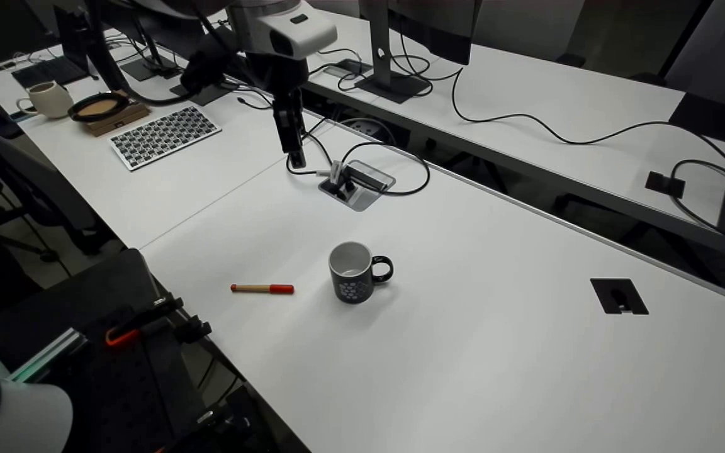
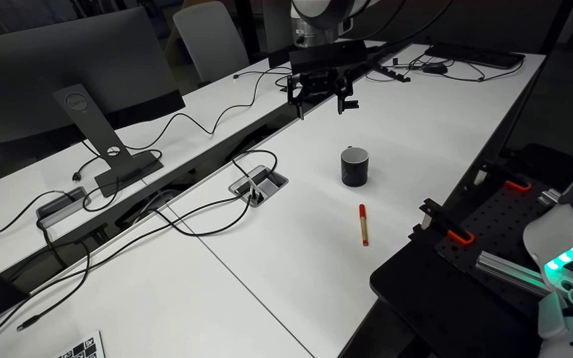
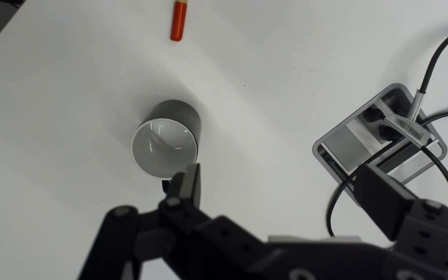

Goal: Turn the mug around using the handle

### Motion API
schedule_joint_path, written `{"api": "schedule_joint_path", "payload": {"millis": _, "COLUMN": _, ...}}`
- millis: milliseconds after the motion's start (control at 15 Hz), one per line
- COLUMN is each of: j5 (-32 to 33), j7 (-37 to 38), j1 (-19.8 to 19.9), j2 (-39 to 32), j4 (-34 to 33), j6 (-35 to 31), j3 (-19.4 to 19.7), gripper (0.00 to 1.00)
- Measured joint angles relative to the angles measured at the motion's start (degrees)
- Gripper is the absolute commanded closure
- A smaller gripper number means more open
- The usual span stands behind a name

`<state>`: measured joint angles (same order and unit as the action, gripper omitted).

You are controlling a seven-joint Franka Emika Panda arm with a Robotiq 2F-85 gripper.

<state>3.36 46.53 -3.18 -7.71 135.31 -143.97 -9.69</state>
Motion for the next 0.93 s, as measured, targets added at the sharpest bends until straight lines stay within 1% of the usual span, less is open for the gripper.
{"api": "schedule_joint_path", "payload": {"millis": 333, "j5": 0.1, "j7": 0.6, "j1": -0.6, "j2": -1.2, "j4": -1.2, "j6": 0.0, "j3": 0.5, "gripper": 0.0}}
{"api": "schedule_joint_path", "payload": {"millis": 533, "j5": 0.3, "j7": 1.1, "j1": -1.9, "j2": -1.4, "j4": -1.1, "j6": 0.0, "j3": 2.8, "gripper": 0.0}}
{"api": "schedule_joint_path", "payload": {"millis": 733, "j5": 5.0, "j7": 3.3, "j1": -2.7, "j2": -3.1, "j4": -1.3, "j6": -0.5, "j3": 5.8, "gripper": 0.0}}
{"api": "schedule_joint_path", "payload": {"millis": 933, "j5": 9.6, "j7": 6.5, "j1": -3.5, "j2": -6.8, "j4": -2.6, "j6": -1.9, "j3": 8.9, "gripper": 0.0}}
